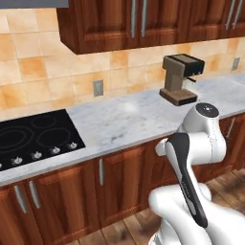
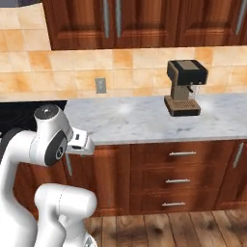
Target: Pick the cup and bowl from the counter and place them on the counter next to the sink.
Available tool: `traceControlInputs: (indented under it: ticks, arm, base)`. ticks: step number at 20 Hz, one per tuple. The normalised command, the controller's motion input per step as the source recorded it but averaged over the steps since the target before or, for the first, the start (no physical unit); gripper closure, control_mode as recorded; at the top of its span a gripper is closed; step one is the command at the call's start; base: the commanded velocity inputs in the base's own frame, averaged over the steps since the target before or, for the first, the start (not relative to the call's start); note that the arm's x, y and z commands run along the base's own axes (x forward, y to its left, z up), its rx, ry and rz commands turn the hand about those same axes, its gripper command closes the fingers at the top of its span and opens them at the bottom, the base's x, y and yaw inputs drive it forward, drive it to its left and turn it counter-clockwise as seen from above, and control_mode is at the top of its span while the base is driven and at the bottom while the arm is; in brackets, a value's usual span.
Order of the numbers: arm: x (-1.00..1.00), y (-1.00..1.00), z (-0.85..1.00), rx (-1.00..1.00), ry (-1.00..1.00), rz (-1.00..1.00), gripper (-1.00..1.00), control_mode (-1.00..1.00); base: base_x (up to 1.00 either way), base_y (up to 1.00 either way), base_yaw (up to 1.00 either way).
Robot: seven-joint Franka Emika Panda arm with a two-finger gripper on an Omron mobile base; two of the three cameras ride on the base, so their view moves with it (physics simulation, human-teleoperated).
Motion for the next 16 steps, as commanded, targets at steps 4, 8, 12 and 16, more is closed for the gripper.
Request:
traceControlInputs:
  ticks: [4,8,12,16]
  arm:
    - [0.00,0.00,0.00,0.00,0.00,0.00,-1.00,1.00]
    - [0.00,0.00,0.00,0.00,0.00,0.00,-1.00,1.00]
    - [0.00,0.00,0.00,0.00,0.00,0.00,-1.00,1.00]
    - [0.00,0.00,0.00,0.00,0.00,0.00,-1.00,1.00]
  base:
    - [0.05,1.00,0.00]
    - [0.28,1.00,0.00]
    - [0.48,1.00,0.00]
    - [0.28,1.00,0.05]
